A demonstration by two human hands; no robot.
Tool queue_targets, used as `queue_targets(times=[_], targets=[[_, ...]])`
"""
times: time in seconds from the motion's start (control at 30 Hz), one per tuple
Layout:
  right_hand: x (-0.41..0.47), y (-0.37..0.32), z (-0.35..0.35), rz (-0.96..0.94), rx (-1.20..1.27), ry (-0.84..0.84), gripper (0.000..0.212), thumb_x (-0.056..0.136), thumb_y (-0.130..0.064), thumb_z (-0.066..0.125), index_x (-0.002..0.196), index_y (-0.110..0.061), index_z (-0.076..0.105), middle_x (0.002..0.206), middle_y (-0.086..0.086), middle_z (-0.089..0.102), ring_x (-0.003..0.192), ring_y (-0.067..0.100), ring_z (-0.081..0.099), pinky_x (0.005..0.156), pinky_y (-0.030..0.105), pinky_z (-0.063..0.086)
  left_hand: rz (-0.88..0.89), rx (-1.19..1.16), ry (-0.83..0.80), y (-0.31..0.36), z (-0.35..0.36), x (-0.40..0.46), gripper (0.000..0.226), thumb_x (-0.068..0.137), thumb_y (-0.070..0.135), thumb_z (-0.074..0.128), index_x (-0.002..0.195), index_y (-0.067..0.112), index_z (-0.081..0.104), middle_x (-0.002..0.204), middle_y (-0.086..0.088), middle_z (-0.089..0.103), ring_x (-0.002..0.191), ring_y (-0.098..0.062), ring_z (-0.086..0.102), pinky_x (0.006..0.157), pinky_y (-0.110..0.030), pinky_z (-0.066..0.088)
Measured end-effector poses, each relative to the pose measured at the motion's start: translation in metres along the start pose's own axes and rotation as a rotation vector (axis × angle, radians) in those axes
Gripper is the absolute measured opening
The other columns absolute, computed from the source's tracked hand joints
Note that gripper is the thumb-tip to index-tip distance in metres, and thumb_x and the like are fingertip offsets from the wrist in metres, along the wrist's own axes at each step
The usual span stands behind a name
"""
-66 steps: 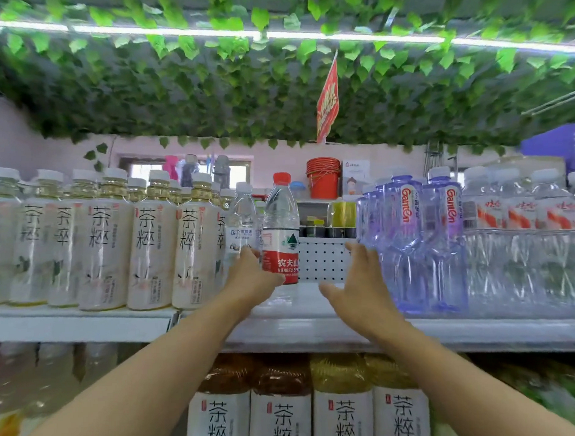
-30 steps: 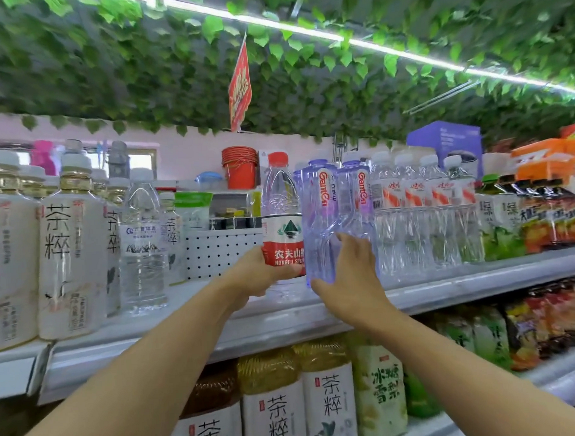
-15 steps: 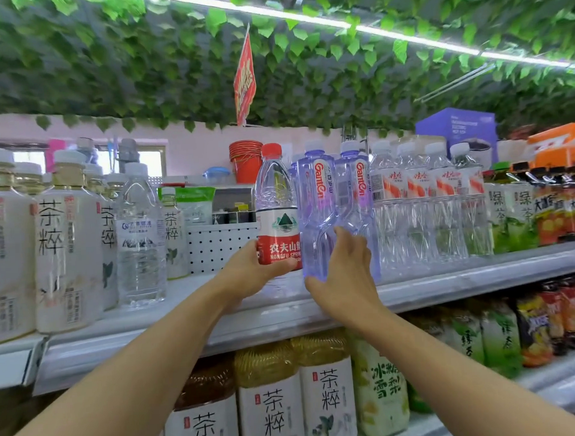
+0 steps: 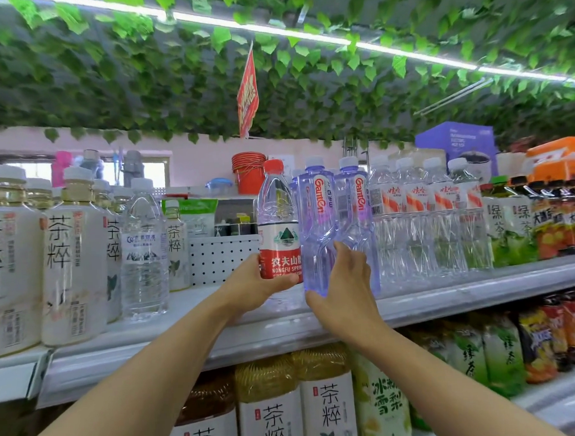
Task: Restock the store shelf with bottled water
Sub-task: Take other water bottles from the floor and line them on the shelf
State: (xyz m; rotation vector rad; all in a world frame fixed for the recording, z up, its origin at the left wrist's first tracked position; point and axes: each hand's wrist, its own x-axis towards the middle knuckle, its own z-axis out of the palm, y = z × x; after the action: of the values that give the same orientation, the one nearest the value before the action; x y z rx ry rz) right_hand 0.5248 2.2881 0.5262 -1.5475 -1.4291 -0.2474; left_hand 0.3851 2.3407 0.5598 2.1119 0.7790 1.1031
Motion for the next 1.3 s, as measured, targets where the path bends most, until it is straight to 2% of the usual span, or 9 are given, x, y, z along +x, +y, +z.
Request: queue_targets(times=[0.37, 0.47, 0.57, 0.63, 0.73, 0.9, 1.03, 1.13, 1.3], targets=[[-0.011, -0.005, -0.007, 0.003, -0.001, -0.037, 0.084, 0.084, -0.027, 0.065, 0.144, -0.022, 0.007, 0.146, 0.003, 0.013, 0.136, 0.02, 0.015, 0.107, 0.032, 0.027, -0.031, 0.013, -0.003, -0.003, -0.001, 0.003, 0.023, 0.082, 0.023, 0.071, 0.086, 0.036, 0.053, 0.086, 0.011, 0.064, 0.08, -0.002, 0.059, 0.067, -0.019, 0.044], [-0.014, -0.004, -0.008, 0.008, -0.025, -0.036, 0.085, 0.082, -0.027, 0.065, 0.145, -0.022, 0.008, 0.146, 0.003, 0.014, 0.135, 0.02, 0.015, 0.107, 0.033, 0.026, -0.083, 0.036, 0.013, -0.003, -0.003, 0.003, 0.029, 0.078, 0.031, 0.075, 0.1, 0.03, 0.056, 0.096, 0.008, 0.066, 0.089, -0.006, 0.06, 0.07, -0.019, 0.043], [-0.02, -0.003, -0.01, 0.015, -0.035, -0.025, 0.086, 0.081, -0.026, 0.066, 0.145, -0.025, 0.009, 0.144, 0.001, 0.016, 0.135, 0.02, 0.017, 0.108, 0.034, 0.026, -0.146, 0.121, 0.196, -0.002, -0.001, -0.003, 0.072, 0.074, 0.035, 0.078, 0.13, 0.015, 0.038, 0.119, 0.003, 0.056, 0.106, -0.015, 0.054, 0.089, -0.029, 0.042], [-0.028, -0.001, -0.011, 0.03, -0.023, -0.022, 0.086, 0.08, -0.023, 0.065, 0.146, -0.025, 0.009, 0.142, 0.002, 0.019, 0.134, 0.021, 0.019, 0.108, 0.032, 0.025, -0.081, 0.187, 0.37, 0.002, 0.005, -0.017, 0.074, 0.078, 0.028, 0.076, 0.136, 0.013, 0.033, 0.133, -0.004, 0.049, 0.119, -0.02, 0.048, 0.094, -0.033, 0.038], [-0.047, 0.007, -0.012, 0.049, -0.063, -0.026, 0.079, 0.085, -0.027, 0.062, 0.146, -0.02, 0.012, 0.144, 0.003, 0.019, 0.134, 0.022, 0.017, 0.109, 0.032, 0.022, 0.13, 0.236, 0.501, 0.006, 0.02, -0.049, 0.058, 0.08, 0.024, 0.072, 0.129, 0.018, 0.041, 0.126, -0.001, 0.05, 0.114, -0.014, 0.047, 0.09, -0.024, 0.035], [-0.091, 0.031, -0.015, 0.097, -0.127, -0.041, 0.078, 0.083, -0.026, 0.065, 0.145, -0.017, 0.018, 0.143, 0.004, 0.02, 0.135, 0.021, 0.016, 0.109, 0.03, 0.021, 0.251, 0.103, 0.284, -0.011, 0.067, -0.109, 0.039, 0.082, 0.021, 0.068, 0.111, 0.032, 0.044, 0.114, 0.012, 0.048, 0.104, -0.001, 0.045, 0.08, -0.013, 0.033], [-0.136, 0.063, -0.016, 0.142, -0.249, -0.085, 0.075, 0.084, -0.028, 0.065, 0.143, -0.015, 0.021, 0.136, 0.004, 0.024, 0.13, 0.023, 0.021, 0.102, 0.028, 0.024, 0.118, 0.021, 0.038, -0.042, 0.113, -0.138, 0.04, 0.083, 0.024, 0.069, 0.116, 0.029, 0.046, 0.12, 0.01, 0.05, 0.105, -0.002, 0.047, 0.076, -0.008, 0.037], [-0.173, 0.092, -0.016, 0.223, -0.289, -0.161, 0.072, 0.086, -0.029, 0.064, 0.143, -0.014, 0.021, 0.138, 0.004, 0.021, 0.131, 0.023, 0.02, 0.105, 0.031, 0.027, -0.027, 0.027, -0.141, -0.063, 0.147, -0.154, 0.044, 0.086, 0.029, 0.065, 0.123, 0.027, 0.042, 0.125, 0.01, 0.047, 0.11, -0.006, 0.046, 0.084, -0.019, 0.037], [-0.23, 0.147, -0.023, 0.327, -0.314, -0.259, 0.071, 0.084, -0.028, 0.065, 0.14, -0.008, 0.026, 0.137, 0.01, 0.026, 0.129, 0.026, 0.021, 0.107, 0.037, 0.027, -0.189, 0.059, -0.308, -0.097, 0.205, -0.183, 0.044, 0.082, 0.028, 0.07, 0.118, 0.025, 0.044, 0.115, 0.012, 0.05, 0.103, -0.005, 0.049, 0.083, -0.02, 0.036]])
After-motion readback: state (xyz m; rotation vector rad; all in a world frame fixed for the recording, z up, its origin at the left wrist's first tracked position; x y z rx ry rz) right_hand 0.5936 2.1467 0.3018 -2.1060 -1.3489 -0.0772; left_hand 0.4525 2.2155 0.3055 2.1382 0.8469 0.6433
